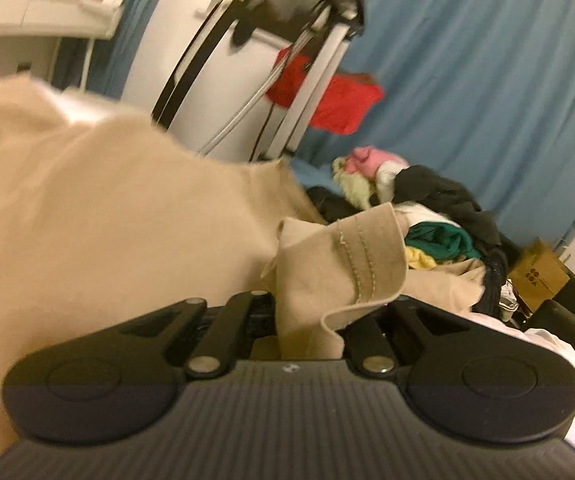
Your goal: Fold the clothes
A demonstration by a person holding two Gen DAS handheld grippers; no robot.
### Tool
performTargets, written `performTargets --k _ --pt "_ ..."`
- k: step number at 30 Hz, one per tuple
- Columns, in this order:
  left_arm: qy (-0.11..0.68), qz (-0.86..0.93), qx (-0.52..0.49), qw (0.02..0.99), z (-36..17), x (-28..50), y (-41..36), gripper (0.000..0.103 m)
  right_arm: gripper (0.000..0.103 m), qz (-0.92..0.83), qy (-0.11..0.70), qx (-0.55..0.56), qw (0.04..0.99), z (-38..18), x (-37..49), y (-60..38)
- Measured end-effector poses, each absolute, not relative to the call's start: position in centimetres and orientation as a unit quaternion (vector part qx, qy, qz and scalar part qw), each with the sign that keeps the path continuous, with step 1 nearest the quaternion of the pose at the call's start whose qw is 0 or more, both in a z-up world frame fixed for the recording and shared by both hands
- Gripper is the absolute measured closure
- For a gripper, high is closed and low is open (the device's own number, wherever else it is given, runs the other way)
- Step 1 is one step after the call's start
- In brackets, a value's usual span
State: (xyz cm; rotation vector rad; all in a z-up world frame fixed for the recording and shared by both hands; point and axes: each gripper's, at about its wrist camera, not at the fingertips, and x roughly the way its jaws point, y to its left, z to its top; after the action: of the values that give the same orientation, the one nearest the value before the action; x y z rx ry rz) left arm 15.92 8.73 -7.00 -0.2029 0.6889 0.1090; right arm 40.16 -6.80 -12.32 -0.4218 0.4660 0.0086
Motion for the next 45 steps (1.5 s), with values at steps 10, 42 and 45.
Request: performTargets --k 10,42,45 --pt "0.331 0.043 -0.069 0.940 -6.9 15.1 6.9 0.004 0.015 0.133 0.277 0.003 0.952 -7.8 36.3 -12.8" --pt "0.459 -0.194 -0.101 0.861 -5.2 2.6 -13.4 0.029 0.015 -0.030 0.149 0.255 0.955 -1.4 -4.7 -38.4" --pt "0.485 -0.221 -0.103 0.840 -5.4 2.7 -16.3 0.037 0.015 -0.040 0.158 0.284 0.945 -2.6 -4.1 -39.4"
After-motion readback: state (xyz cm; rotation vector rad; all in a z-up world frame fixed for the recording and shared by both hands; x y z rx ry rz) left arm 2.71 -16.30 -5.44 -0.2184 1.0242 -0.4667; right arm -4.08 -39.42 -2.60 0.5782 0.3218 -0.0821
